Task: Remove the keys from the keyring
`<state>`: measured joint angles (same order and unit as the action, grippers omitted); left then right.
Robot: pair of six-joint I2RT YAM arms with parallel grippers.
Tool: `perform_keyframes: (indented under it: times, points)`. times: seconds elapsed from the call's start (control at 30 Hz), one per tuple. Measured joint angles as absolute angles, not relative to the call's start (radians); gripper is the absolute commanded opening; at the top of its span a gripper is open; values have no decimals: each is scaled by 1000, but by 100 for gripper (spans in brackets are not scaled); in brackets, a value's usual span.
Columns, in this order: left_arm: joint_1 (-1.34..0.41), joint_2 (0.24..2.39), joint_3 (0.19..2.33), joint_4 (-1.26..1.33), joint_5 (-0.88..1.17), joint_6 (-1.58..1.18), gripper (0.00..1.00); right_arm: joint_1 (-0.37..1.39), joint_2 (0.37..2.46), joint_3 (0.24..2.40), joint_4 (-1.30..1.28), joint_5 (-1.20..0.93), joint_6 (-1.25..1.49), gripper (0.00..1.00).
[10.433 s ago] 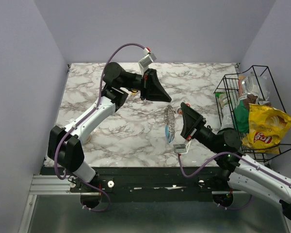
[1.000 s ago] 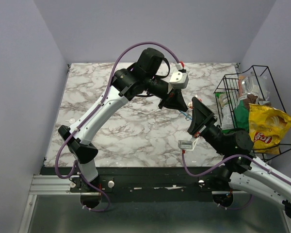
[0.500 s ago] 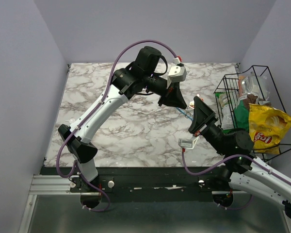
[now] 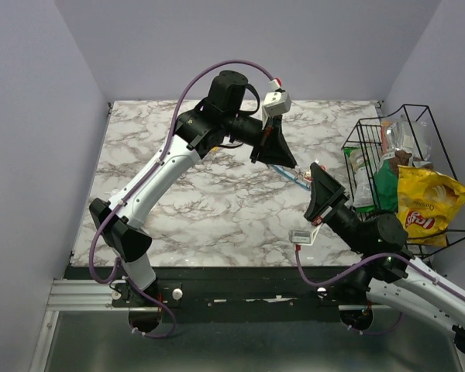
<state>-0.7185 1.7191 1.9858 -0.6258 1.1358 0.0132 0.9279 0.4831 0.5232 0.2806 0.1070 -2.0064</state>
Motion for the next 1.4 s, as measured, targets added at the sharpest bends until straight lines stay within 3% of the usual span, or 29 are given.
perform_keyframes:
  times: [0.4, 0.63, 0.73, 1.0, 1.4]
  points:
    - [-690, 1701, 1927, -535, 1165, -110, 0, 928, 524, 489, 247, 81, -2006, 1]
    - [-690, 1665, 1904, -527, 1177, -114, 11, 928, 583, 510, 298, 81, -2006, 1]
    - [-690, 1661, 1903, -530, 1184, -107, 23, 928, 585, 538, 312, 81, -2006, 1]
    - [-694, 1644, 1892, -577, 1187, -49, 43, 928, 621, 631, 327, 81, -2006, 1]
    - [-709, 1638, 1961, -665, 1186, 41, 51, 928, 630, 670, 343, 68, -2006, 1]
